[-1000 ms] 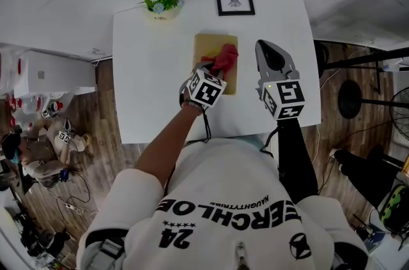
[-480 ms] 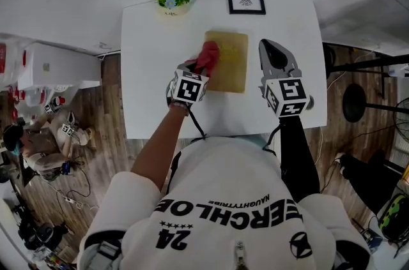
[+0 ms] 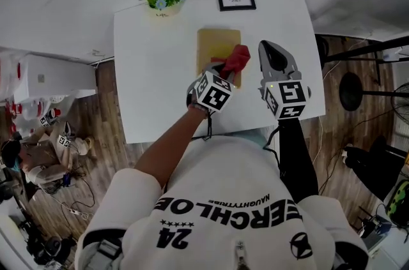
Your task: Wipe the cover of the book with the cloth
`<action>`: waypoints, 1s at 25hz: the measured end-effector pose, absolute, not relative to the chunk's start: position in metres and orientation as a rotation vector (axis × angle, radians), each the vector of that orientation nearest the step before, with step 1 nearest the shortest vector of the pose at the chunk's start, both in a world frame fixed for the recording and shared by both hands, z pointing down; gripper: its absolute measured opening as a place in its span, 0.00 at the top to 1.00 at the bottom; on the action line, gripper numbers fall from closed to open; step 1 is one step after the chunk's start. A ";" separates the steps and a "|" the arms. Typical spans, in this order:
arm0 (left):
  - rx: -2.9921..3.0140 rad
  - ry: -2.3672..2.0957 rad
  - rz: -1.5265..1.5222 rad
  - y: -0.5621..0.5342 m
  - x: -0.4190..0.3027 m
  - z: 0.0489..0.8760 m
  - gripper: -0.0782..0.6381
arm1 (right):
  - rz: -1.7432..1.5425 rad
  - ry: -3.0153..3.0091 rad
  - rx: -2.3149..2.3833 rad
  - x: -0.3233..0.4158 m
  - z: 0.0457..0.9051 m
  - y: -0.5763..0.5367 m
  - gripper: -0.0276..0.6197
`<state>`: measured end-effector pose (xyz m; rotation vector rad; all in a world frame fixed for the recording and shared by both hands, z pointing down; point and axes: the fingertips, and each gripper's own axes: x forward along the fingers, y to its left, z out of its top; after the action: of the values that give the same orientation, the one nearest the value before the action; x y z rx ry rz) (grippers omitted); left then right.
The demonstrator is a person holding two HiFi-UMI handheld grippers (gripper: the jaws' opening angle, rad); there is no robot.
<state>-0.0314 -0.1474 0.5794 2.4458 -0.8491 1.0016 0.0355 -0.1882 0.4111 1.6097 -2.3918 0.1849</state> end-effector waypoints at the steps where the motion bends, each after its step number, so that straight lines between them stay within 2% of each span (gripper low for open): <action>1: 2.450 -0.820 1.024 -0.144 -0.022 0.585 0.67 | 0.186 -2.385 1.619 0.037 0.412 -0.185 0.96; 5: 2.474 -0.804 1.077 -0.133 -0.006 0.607 0.67 | 0.192 -2.373 1.646 0.040 0.415 -0.171 0.96; 13: 2.503 -0.836 1.066 -0.134 -0.018 0.605 0.67 | 0.175 -2.423 1.593 0.038 0.411 -0.162 0.96; 25: 2.132 -1.286 1.098 -0.139 -0.157 0.611 0.67 | 0.159 -2.590 1.457 0.031 0.397 -0.152 0.96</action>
<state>-0.1567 -0.1394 0.6109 2.1317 -1.2859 1.0983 0.0313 -0.1525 0.3967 1.4572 -2.5898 0.1589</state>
